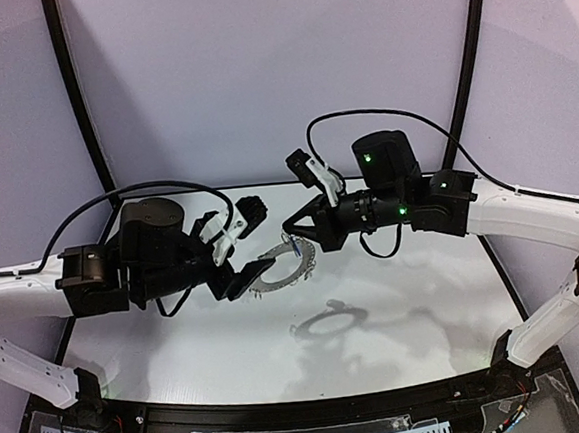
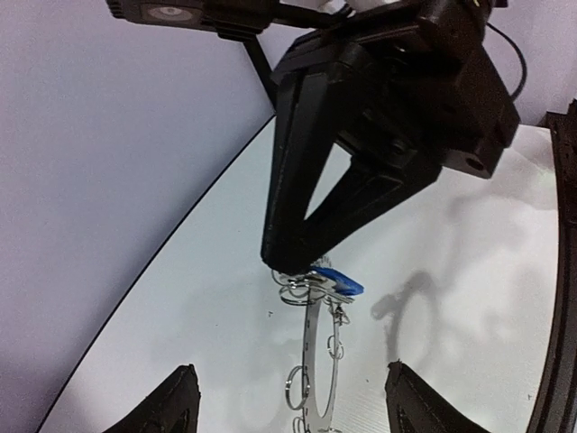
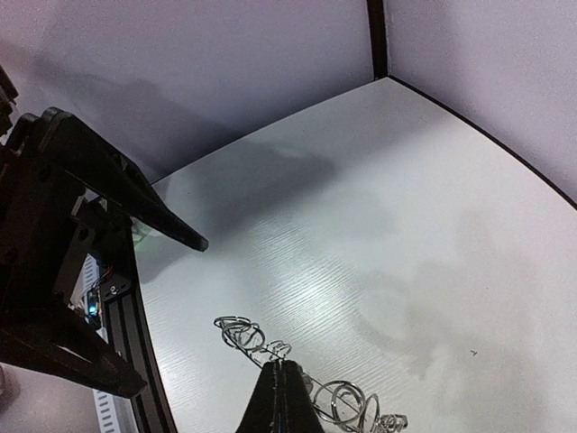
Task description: Put the keys on the keyring
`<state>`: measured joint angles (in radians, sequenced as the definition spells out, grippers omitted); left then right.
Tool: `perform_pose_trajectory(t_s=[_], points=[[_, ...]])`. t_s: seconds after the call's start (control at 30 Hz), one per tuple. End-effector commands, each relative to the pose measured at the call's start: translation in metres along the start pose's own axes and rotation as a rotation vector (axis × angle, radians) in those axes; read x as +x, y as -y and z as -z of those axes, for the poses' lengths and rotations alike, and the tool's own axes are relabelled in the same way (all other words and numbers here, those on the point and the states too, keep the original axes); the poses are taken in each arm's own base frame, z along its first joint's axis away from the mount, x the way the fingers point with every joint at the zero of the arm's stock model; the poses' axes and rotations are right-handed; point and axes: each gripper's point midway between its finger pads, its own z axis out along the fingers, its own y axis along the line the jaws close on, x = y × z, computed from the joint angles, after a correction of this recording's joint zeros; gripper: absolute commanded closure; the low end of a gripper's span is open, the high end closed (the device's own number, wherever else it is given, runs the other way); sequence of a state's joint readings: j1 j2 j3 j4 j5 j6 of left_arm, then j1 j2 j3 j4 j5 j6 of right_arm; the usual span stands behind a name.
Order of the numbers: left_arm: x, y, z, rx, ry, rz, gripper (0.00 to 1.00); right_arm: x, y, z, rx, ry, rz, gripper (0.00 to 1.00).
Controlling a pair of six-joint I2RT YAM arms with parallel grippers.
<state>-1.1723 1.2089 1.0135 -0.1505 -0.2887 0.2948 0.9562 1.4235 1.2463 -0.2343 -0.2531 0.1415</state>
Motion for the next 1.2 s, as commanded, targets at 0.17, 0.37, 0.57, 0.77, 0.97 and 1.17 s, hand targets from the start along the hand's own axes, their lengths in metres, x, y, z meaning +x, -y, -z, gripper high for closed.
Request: perform_pose_trajectory(t_s=[0.17,0.37,0.57,0.77,0.97,1.17], points=[[-0.021,-0.013,-0.010,-0.095,0.031,0.023,0.32,-0.020,0.006,-0.002,0.067,0.051,-0.065,1.00],[-0.024,0.002,-0.018,-0.033,0.043,0.049,0.40,-0.019,0.016,-0.002,0.121,0.056,-0.103,1.00],[-0.022,0.007,-0.025,-0.034,0.031,0.059,0.47,-0.019,0.020,-0.004,0.142,0.061,-0.116,1.00],[-0.019,0.011,-0.033,-0.039,0.015,0.051,0.59,-0.023,0.016,-0.005,0.117,0.073,-0.129,1.00],[-0.019,0.014,-0.041,-0.040,0.016,0.045,0.64,-0.024,0.010,-0.003,0.090,0.082,-0.134,1.00],[-0.013,0.012,-0.047,-0.075,-0.008,0.034,0.70,-0.027,0.003,0.001,0.057,0.096,-0.140,1.00]])
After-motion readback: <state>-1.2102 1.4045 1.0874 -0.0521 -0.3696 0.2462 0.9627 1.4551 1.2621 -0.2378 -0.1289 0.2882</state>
